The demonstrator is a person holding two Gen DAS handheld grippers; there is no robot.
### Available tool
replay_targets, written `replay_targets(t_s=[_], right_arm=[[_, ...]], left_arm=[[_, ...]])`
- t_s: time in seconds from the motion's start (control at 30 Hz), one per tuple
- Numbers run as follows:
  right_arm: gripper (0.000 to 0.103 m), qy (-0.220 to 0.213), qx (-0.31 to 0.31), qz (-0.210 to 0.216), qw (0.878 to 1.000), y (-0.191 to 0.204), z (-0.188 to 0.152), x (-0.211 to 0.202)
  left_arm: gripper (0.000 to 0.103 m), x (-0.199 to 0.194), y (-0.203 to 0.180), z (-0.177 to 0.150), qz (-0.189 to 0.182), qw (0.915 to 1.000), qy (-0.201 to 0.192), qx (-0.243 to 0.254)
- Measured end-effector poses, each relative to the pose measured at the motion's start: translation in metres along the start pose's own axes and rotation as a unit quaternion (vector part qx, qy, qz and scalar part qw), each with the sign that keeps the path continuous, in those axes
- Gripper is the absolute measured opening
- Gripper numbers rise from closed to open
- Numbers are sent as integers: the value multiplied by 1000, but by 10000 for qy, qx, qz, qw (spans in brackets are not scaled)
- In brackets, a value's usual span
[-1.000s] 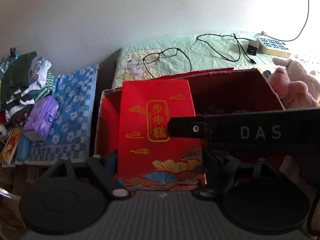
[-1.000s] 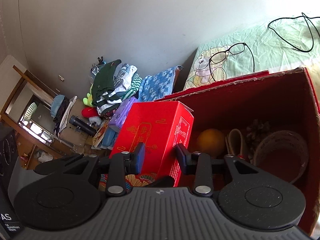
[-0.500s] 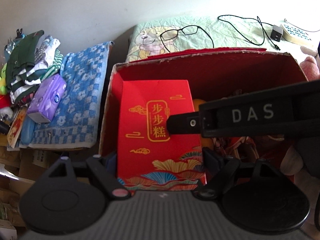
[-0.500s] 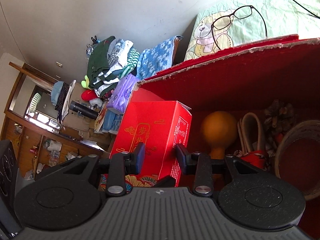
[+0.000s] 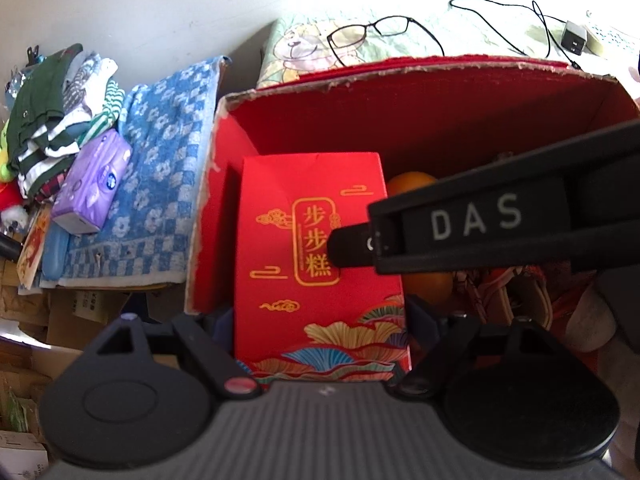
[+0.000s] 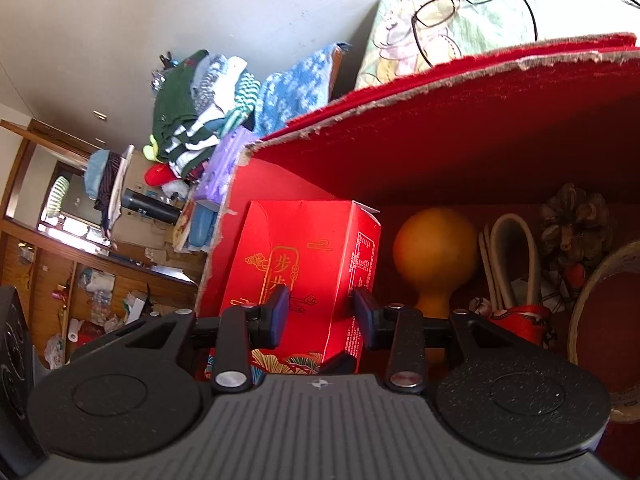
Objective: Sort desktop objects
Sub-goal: 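Lower the red packet into the red box with the right gripper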
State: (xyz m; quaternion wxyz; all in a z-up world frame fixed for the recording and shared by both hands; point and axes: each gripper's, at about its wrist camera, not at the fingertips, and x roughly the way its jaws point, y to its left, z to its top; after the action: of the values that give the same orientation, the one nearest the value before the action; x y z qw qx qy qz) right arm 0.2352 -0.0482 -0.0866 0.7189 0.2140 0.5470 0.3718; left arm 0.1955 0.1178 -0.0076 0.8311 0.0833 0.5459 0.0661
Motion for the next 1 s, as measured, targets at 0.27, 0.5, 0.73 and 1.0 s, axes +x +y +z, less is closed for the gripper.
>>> replay_targets(t_s=[0.27, 0.5, 0.73, 1.0], right_arm=[[40, 115, 323, -117, 9993, -10, 0, 2], [40, 29, 457, -134, 9989, -16, 1, 0], [39, -87, 580, -130, 9982, -21, 1, -4], [39, -126, 645, -170, 9977, -21, 2, -3]], left_arm=[[83, 10, -10, 3, 178, 9995, 47, 254], [84, 16, -15, 7, 257, 9991, 51, 340], [85, 19, -17, 11, 204, 9992, 35, 333], [87, 21, -19, 11, 177, 9991, -108, 369]])
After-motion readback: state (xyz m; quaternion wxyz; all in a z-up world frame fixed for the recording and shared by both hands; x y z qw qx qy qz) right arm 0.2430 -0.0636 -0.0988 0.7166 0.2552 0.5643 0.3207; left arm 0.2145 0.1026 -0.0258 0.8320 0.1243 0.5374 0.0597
